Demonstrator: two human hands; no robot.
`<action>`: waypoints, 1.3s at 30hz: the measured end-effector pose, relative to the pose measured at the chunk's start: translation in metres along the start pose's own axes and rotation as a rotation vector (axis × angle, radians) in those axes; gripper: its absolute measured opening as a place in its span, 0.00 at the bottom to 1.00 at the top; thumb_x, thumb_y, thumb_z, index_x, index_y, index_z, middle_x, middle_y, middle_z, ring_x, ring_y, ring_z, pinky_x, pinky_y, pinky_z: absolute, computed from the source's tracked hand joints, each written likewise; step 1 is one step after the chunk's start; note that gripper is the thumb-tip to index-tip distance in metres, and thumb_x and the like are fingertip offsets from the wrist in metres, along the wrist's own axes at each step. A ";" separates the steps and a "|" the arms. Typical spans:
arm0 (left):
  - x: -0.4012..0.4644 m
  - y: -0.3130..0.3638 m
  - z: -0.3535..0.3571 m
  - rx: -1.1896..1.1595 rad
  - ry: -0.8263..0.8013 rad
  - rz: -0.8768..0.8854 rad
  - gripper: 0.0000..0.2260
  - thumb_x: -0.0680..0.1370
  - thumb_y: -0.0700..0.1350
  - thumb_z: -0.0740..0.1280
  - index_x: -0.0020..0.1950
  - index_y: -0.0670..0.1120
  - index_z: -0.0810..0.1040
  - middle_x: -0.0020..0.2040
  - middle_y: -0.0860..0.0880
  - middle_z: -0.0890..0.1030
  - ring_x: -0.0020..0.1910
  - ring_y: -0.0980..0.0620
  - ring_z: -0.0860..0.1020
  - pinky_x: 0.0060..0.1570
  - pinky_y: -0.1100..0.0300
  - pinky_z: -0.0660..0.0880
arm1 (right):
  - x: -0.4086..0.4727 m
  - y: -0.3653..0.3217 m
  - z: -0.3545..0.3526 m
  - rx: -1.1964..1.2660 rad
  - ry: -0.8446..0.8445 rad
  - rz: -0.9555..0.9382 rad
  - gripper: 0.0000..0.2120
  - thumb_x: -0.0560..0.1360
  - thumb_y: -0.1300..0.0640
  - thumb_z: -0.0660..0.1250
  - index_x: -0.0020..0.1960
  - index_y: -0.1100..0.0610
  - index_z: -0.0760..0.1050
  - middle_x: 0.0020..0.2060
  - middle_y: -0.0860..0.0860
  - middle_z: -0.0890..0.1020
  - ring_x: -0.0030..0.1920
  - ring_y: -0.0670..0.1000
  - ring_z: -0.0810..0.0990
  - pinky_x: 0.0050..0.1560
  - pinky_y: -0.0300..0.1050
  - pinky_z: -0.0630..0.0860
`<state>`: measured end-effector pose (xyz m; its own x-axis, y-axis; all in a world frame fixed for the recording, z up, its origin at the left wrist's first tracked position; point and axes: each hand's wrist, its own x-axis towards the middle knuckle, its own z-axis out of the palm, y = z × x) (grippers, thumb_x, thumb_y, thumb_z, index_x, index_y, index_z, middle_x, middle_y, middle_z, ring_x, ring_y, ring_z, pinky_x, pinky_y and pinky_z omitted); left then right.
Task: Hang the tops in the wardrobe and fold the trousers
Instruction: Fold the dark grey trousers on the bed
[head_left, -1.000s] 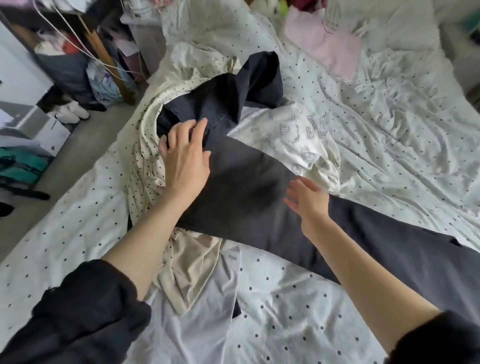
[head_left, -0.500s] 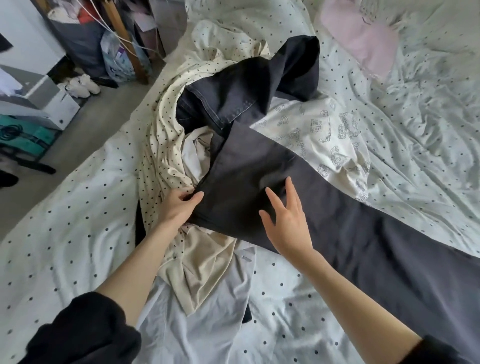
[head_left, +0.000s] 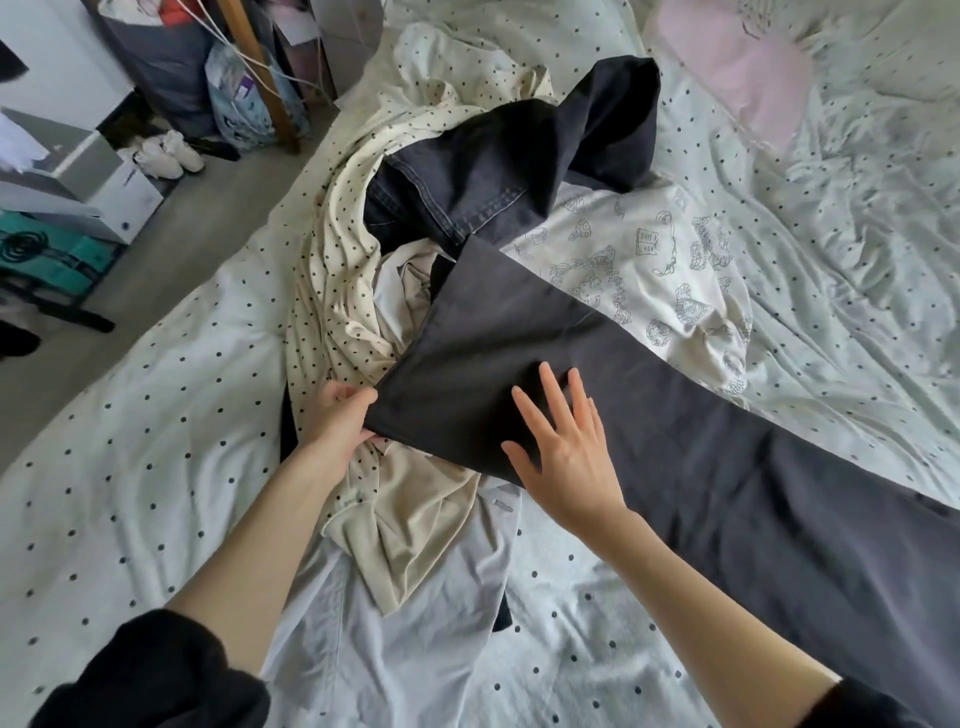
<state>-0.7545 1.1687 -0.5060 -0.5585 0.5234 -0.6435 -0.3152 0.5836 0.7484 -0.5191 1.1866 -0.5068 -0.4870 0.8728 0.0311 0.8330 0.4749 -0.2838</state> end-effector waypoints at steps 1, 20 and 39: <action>0.000 0.002 0.001 -0.012 0.007 -0.002 0.07 0.77 0.36 0.63 0.41 0.43 0.68 0.45 0.42 0.75 0.39 0.49 0.76 0.34 0.58 0.75 | -0.002 -0.001 0.000 0.025 -0.004 0.011 0.24 0.75 0.48 0.61 0.68 0.57 0.70 0.72 0.60 0.65 0.72 0.66 0.62 0.65 0.63 0.65; -0.186 0.063 0.113 0.716 -0.584 0.775 0.22 0.79 0.39 0.58 0.73 0.49 0.66 0.53 0.55 0.74 0.56 0.56 0.72 0.59 0.64 0.65 | -0.053 0.053 -0.120 1.553 -0.141 0.727 0.20 0.80 0.42 0.52 0.63 0.54 0.71 0.61 0.52 0.78 0.61 0.52 0.77 0.64 0.50 0.72; -0.116 -0.065 0.137 0.762 -0.199 0.592 0.21 0.75 0.41 0.69 0.68 0.40 0.71 0.58 0.41 0.77 0.56 0.43 0.76 0.57 0.60 0.68 | -0.077 0.137 -0.063 0.985 -0.070 1.138 0.04 0.76 0.59 0.64 0.47 0.59 0.77 0.44 0.55 0.81 0.46 0.55 0.79 0.49 0.50 0.77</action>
<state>-0.5640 1.1556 -0.5018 -0.3054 0.9143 -0.2661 0.5911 0.4011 0.6997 -0.3508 1.1913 -0.4879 0.2446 0.6923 -0.6789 0.2735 -0.7210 -0.6367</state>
